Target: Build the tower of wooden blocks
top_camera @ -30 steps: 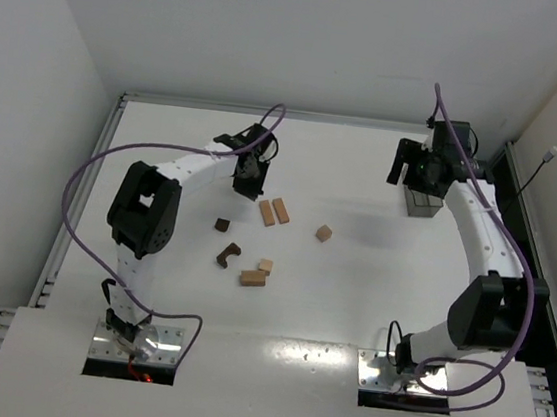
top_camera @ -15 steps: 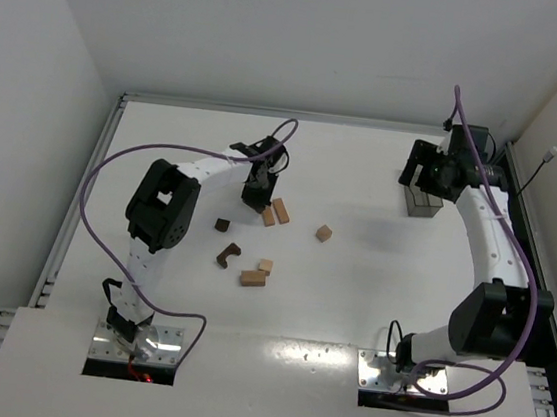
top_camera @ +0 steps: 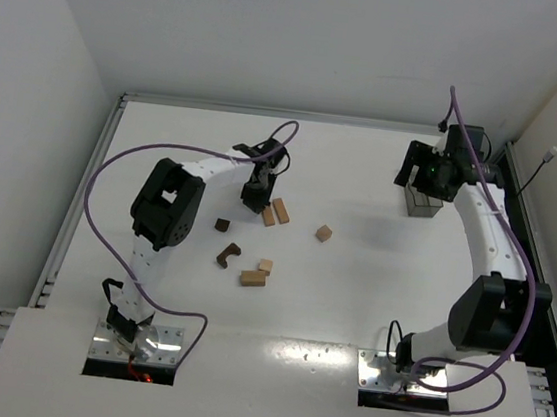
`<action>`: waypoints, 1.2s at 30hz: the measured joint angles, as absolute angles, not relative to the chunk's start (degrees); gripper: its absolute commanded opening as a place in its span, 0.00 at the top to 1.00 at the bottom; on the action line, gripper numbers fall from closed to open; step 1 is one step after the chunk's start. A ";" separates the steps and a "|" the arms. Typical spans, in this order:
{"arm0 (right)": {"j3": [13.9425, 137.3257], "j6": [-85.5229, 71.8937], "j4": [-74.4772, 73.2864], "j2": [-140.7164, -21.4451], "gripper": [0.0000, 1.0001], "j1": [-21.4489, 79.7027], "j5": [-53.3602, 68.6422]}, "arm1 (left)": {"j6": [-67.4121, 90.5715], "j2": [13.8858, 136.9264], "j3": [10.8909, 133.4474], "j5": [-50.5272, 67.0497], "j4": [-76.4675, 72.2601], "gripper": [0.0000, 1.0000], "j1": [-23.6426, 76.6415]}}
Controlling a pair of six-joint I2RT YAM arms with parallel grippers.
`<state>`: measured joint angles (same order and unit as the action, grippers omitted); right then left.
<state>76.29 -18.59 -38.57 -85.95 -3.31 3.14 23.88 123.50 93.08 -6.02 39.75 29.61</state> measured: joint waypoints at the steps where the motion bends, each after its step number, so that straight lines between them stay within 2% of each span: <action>1: 76.29 -18.59 -38.57 -86.08 0.23 -3.31 3.14 | 23.83 123.83 93.49 -6.00 39.77 0.82 29.58; 6: 76.29 -18.59 -38.59 -86.54 0.23 -3.31 3.42 | 23.40 124.46 94.48 -5.96 39.92 0.75 29.50; 21: 76.58 -18.59 -38.54 -89.06 0.23 -3.31 4.58 | 22.70 126.26 97.41 -5.76 40.77 0.75 28.53; 28: 76.84 -18.59 -38.35 -89.14 0.23 -3.31 5.02 | 22.41 126.96 98.59 -5.72 40.64 0.69 27.64; 36: 76.86 -18.59 -37.87 -89.14 0.23 -3.31 5.13 | 21.65 127.42 99.33 -5.17 40.86 0.68 27.62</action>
